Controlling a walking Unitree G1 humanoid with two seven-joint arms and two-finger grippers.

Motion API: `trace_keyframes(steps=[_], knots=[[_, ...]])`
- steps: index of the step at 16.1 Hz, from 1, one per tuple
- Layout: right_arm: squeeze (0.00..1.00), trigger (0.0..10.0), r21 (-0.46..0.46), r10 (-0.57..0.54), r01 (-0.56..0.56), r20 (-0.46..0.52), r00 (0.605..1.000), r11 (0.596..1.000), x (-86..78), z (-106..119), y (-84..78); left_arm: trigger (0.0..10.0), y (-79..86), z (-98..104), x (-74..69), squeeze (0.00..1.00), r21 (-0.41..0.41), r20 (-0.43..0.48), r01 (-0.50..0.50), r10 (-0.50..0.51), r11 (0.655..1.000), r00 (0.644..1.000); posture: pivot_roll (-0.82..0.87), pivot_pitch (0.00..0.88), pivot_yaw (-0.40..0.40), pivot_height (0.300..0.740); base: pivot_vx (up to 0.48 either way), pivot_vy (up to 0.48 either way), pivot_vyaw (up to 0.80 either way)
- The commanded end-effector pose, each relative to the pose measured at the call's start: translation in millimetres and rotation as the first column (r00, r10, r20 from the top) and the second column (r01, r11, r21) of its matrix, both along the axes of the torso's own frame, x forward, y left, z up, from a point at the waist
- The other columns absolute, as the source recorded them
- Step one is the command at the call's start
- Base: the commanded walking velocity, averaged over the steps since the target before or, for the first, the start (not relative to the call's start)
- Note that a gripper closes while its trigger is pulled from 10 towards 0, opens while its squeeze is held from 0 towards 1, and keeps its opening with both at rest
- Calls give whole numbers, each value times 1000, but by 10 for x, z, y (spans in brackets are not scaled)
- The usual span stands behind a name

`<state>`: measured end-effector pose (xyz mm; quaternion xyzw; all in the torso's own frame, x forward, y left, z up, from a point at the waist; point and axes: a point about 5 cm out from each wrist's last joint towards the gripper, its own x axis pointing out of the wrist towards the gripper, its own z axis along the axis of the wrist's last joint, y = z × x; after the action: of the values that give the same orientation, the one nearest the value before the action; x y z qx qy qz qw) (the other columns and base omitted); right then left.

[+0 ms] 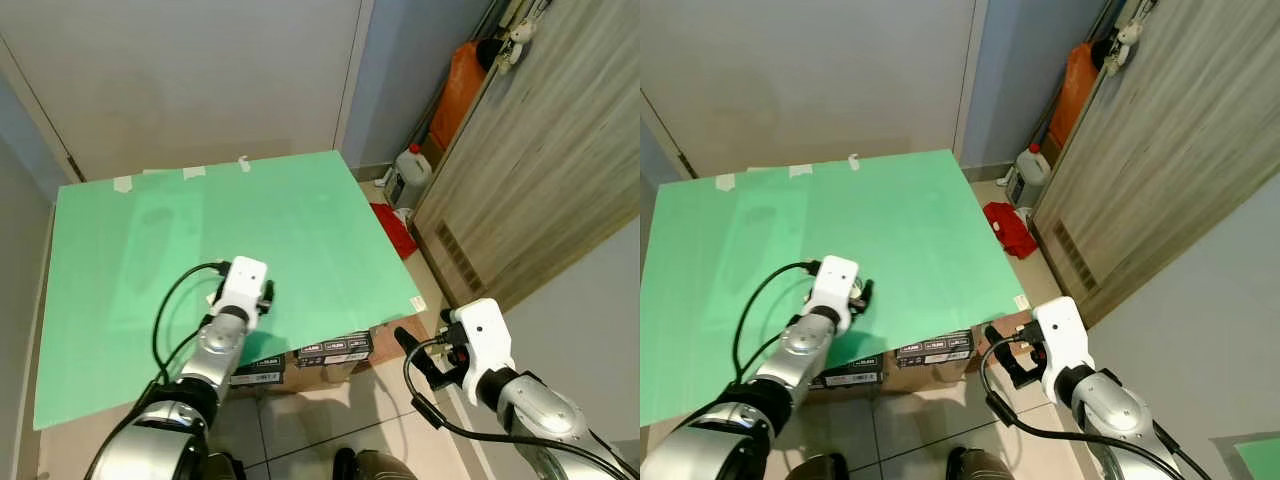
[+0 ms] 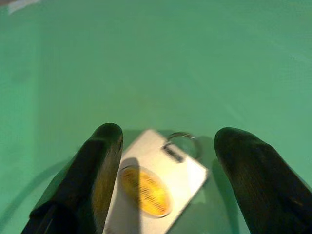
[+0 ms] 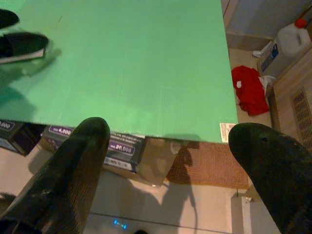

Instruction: Hang keys on a hook

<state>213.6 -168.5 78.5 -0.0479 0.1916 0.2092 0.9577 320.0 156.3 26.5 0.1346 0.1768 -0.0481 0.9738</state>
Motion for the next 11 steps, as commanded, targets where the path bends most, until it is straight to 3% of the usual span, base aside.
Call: trace_keyframes(steps=[1,11], knots=[[0,10000,-6,-25,25,-5,1000,1000,-33,26,-81,10000,-15,7,19,0,-16,-12,-9,9,1000,1000,-257,170,-114,732,0,0,0],[0,10000,-13,-54,54,-11,998,998,-191,78,-138,10000,54,37,76,0,-17,-47,-24,24,1000,999,-303,176,-91,732,0,0,0]])
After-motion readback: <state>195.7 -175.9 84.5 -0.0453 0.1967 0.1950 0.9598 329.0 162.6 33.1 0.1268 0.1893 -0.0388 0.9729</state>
